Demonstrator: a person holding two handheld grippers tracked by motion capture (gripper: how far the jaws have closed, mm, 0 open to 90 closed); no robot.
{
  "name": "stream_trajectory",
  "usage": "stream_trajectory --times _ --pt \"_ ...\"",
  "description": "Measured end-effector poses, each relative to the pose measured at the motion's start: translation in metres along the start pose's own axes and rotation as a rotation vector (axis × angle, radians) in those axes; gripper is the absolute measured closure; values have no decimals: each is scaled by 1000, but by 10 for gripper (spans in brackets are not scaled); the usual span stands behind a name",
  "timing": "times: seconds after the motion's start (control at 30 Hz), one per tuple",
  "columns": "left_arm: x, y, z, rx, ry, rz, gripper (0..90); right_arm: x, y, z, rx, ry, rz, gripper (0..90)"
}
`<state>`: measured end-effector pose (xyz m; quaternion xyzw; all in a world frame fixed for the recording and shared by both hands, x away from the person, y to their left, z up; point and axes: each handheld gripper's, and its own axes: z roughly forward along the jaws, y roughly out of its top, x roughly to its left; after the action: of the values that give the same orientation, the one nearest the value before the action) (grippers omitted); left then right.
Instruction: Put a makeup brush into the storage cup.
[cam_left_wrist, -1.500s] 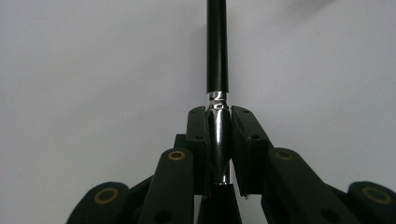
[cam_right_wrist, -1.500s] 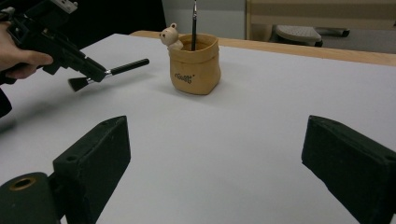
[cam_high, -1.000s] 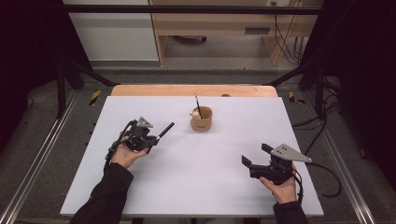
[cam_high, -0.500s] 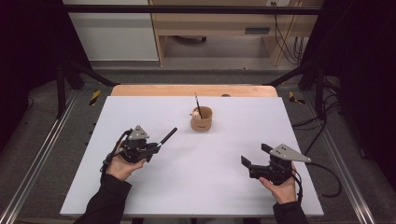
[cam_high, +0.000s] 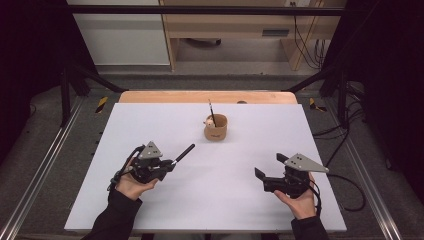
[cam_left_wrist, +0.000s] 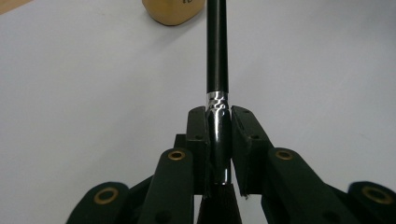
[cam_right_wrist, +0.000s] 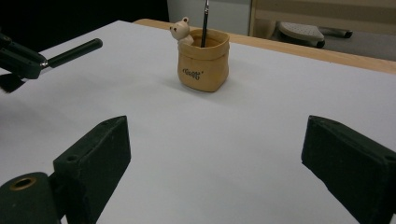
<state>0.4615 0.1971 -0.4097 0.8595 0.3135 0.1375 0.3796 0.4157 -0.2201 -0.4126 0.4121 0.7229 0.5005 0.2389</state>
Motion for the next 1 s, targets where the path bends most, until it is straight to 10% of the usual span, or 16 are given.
stream_trajectory --times 1.0 --pt "-36 31 10 71 -117 156 776 43 41 20 144 85 -239 88"
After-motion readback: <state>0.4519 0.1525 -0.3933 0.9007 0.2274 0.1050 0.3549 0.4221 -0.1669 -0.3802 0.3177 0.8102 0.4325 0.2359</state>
